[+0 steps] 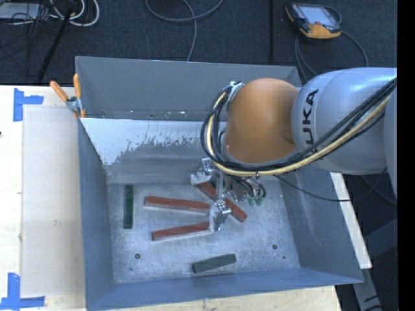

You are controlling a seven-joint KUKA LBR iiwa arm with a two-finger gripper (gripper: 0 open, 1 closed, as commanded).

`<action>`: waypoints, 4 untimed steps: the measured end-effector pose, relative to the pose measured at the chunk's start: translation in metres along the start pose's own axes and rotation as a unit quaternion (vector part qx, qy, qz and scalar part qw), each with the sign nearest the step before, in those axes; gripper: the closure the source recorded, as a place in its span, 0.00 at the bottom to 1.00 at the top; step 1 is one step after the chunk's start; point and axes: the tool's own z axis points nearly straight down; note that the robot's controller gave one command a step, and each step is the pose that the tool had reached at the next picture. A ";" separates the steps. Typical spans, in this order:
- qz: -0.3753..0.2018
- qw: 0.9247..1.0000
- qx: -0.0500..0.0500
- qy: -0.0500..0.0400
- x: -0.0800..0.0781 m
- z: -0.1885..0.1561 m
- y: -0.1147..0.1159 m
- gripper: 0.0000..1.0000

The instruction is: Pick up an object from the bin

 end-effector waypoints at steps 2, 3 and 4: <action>-0.025 1.000 0.001 -0.008 -0.016 -0.049 -0.003 0.00; -0.090 0.996 0.001 -0.003 -0.009 0.015 -0.002 0.00; -0.193 0.981 0.000 -0.022 -0.020 0.072 -0.004 1.00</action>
Offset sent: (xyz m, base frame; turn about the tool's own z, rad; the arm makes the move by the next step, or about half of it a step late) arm -0.0134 -0.0123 -0.0890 -0.0848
